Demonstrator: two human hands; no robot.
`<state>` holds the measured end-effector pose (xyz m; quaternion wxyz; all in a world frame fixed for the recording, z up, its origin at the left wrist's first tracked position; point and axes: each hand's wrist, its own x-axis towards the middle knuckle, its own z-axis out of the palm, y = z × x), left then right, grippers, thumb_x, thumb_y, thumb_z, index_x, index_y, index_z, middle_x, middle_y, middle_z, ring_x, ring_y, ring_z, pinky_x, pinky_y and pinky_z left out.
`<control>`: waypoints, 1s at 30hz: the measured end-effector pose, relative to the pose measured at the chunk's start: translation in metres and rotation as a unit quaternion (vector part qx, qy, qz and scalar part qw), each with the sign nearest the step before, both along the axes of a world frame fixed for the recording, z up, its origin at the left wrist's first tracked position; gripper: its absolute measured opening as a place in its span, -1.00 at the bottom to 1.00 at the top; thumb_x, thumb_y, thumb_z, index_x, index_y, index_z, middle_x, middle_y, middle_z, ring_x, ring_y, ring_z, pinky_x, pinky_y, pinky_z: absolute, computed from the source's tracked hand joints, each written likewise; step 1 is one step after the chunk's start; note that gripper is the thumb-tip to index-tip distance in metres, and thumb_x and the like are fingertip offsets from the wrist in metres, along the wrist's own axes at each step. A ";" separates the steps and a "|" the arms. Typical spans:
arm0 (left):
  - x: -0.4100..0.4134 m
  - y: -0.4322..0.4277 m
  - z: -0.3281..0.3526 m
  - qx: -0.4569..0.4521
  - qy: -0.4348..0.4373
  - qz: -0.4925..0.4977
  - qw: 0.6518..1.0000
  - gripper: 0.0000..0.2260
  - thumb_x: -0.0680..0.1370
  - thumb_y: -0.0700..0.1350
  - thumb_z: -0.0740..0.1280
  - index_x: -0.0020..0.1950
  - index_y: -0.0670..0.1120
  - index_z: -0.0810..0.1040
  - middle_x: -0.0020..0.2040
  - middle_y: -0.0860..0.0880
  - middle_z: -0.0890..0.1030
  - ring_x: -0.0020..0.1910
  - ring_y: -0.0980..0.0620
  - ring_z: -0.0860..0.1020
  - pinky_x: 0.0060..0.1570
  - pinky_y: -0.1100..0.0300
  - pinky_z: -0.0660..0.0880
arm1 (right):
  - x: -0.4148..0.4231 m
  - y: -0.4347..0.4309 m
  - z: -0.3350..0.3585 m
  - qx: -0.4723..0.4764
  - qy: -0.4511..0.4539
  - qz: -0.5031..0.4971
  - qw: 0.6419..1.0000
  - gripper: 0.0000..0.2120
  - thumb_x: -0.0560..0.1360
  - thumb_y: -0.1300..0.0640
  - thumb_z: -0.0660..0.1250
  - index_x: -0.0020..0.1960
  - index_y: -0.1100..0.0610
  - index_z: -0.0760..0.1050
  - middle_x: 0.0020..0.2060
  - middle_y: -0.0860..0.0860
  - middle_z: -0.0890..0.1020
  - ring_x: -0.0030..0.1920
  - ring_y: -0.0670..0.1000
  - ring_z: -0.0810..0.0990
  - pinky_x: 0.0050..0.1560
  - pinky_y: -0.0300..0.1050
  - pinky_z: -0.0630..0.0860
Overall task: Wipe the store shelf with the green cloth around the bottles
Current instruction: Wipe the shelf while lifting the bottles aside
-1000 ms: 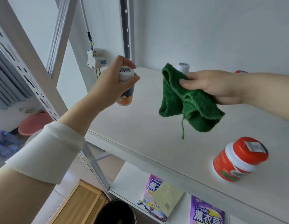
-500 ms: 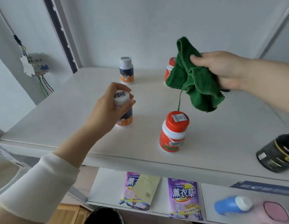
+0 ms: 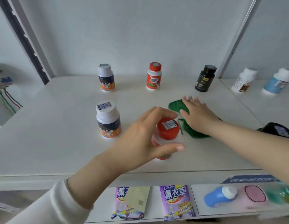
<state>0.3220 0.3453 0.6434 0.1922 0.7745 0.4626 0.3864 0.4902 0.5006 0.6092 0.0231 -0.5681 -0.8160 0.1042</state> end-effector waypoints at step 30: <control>-0.030 -0.003 0.006 -0.016 -0.169 0.103 0.980 -0.76 0.39 0.14 0.33 0.03 0.30 0.42 0.06 0.16 0.60 0.10 0.11 0.58 0.08 0.16 0.54 | -0.077 0.029 -0.004 -0.064 0.195 0.197 0.959 -0.59 0.58 0.01 0.13 0.42 -0.02 0.25 0.46 -0.11 0.22 0.46 -0.10 0.10 0.39 -0.17 0.06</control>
